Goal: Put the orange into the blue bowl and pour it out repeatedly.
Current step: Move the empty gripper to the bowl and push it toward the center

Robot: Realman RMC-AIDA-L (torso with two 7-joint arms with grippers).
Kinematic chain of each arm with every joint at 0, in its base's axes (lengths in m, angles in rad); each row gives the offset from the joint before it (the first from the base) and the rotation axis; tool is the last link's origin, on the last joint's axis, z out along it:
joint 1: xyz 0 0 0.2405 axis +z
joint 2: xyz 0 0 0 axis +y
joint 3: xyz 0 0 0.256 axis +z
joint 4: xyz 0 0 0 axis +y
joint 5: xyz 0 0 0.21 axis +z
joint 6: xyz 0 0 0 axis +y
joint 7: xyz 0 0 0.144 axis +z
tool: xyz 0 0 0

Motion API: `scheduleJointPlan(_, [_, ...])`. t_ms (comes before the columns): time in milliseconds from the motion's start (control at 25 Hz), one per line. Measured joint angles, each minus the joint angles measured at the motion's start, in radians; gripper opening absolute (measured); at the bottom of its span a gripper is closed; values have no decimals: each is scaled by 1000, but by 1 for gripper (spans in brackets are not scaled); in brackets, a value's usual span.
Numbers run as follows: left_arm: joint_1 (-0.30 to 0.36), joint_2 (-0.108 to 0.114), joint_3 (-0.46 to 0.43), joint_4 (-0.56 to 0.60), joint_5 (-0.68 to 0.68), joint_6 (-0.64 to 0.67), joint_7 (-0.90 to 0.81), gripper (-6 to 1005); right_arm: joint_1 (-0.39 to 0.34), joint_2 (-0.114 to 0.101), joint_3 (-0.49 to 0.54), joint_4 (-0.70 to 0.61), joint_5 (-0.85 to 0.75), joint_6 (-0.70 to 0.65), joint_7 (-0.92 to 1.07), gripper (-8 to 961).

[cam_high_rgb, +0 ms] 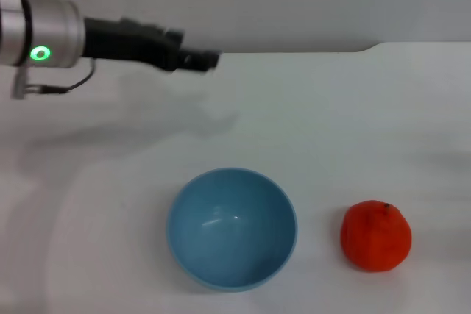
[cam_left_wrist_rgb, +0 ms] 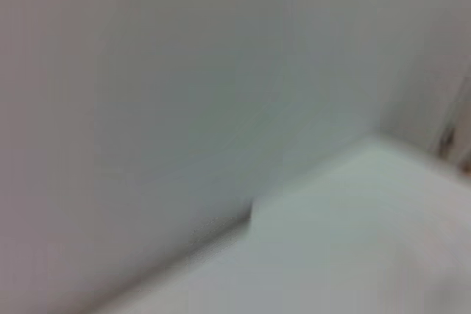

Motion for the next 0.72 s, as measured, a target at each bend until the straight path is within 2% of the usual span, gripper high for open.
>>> scheduleJointPlan(120, [-26,-40,-64,86,207,171,-148,797,2,0,0,-2,0,0,0,468])
scheduleJointPlan(240, [-28,-68,-42,175,334,285,-221,797,6,-2,0,-3,0,0,0,468])
scheduleJointPlan(400, [-18,-66,65,244,397,369,-328,796,11,-4,0,-5,0,11,0,468])
scheduleJointPlan(560, [-24,-68,107,249,415,428,-360,796,21,-4,0,-7,0,33,0,468])
scheduleJointPlan(720, [-24,-70,121,234,417,426,-367,796,25,-4,0,-11,0,52,0,468])
